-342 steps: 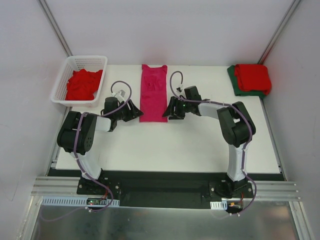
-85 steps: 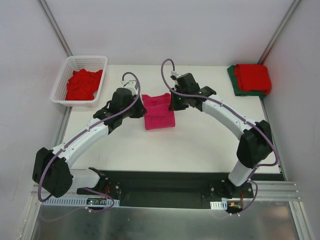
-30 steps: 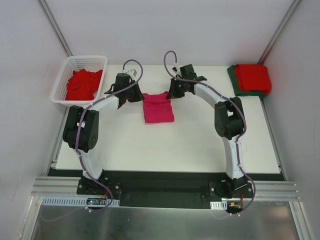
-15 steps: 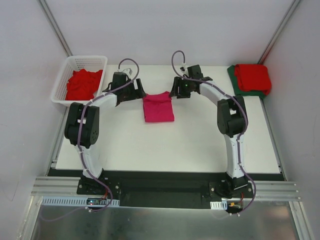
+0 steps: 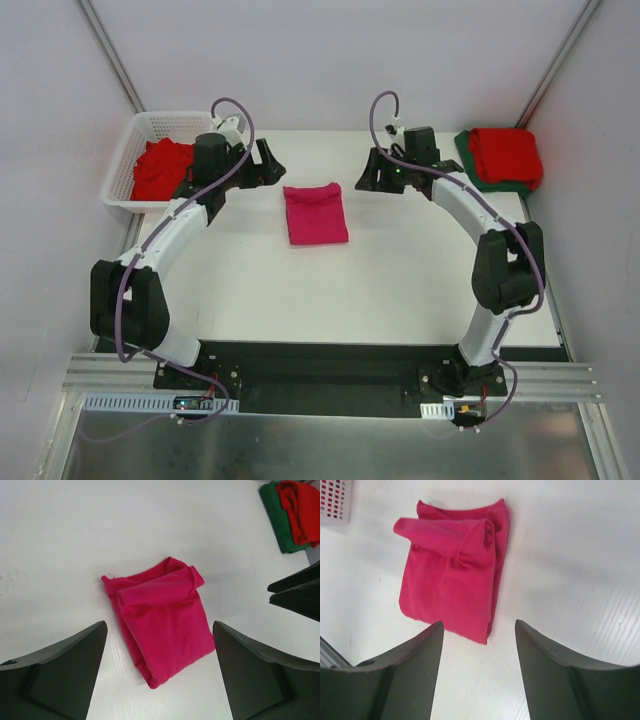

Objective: Fold and stack the t-shirts
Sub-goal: Smooth out wrinkles on the folded tshirt

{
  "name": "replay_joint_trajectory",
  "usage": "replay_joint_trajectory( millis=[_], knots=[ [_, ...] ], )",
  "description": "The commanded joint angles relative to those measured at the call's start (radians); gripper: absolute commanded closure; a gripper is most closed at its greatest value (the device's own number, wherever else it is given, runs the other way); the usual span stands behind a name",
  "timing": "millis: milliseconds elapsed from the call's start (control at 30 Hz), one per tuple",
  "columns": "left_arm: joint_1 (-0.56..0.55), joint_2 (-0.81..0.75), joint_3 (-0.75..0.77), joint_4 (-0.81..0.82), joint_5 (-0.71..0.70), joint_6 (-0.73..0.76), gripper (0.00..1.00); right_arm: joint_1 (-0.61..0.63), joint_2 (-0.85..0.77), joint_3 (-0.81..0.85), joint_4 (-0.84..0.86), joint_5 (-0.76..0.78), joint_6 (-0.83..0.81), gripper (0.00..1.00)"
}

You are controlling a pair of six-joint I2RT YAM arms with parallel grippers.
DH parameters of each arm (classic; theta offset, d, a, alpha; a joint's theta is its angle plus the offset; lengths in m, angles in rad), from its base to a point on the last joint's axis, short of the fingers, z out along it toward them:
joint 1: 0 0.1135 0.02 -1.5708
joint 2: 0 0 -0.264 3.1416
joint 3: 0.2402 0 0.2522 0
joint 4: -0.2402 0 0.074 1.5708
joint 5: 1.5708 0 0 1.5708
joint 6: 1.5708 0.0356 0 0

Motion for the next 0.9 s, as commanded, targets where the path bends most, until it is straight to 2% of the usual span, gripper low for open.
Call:
replay_joint_trajectory(
  millis=[0, 100, 133, 167, 200, 233, 267, 300, 333, 533, 867],
  knots=[
    [-0.025, 0.002, -0.064, -0.014, 0.135, -0.029, 0.24, 0.001, -0.117, -0.094, -0.013, 0.009, 0.005, 0.38],
    [-0.077, 0.024, -0.082, 0.001, 0.151, -0.033, 0.48, 0.002, -0.164, -0.174, -0.012, -0.013, 0.022, 0.42],
    [-0.089, 0.031, -0.085, 0.007, 0.151, -0.036, 0.68, 0.010, -0.184, -0.214, -0.004, -0.025, 0.027, 0.46],
    [-0.116, 0.050, -0.085, 0.015, 0.154, -0.039, 0.78, 0.016, -0.193, -0.228, 0.001, -0.028, 0.027, 0.59],
    [-0.130, 0.059, -0.084, 0.030, 0.154, -0.044, 0.85, 0.022, -0.202, -0.244, 0.002, -0.024, 0.025, 0.68],
    [-0.144, 0.083, -0.073, 0.035, 0.157, -0.045, 0.97, 0.034, -0.207, -0.266, 0.005, -0.024, 0.027, 0.84],
    [-0.164, 0.096, -0.067, 0.039, 0.160, -0.050, 1.00, 0.039, -0.210, -0.275, 0.004, -0.024, 0.028, 0.92],
    [-0.176, 0.105, -0.059, 0.042, 0.160, -0.052, 1.00, 0.044, -0.211, -0.283, 0.005, -0.022, 0.031, 0.97],
    [-0.186, 0.122, -0.047, 0.047, 0.161, -0.053, 1.00, 0.053, -0.219, -0.291, 0.016, -0.021, 0.038, 0.99],
    [-0.212, 0.189, -0.019, 0.098, 0.193, -0.085, 1.00, 0.108, -0.190, -0.303, 0.060, -0.018, 0.059, 0.99],
    [-0.209, 0.199, -0.024, 0.098, 0.161, -0.064, 1.00, 0.128, 0.006, -0.179, 0.188, -0.099, 0.157, 0.99]
  ],
)
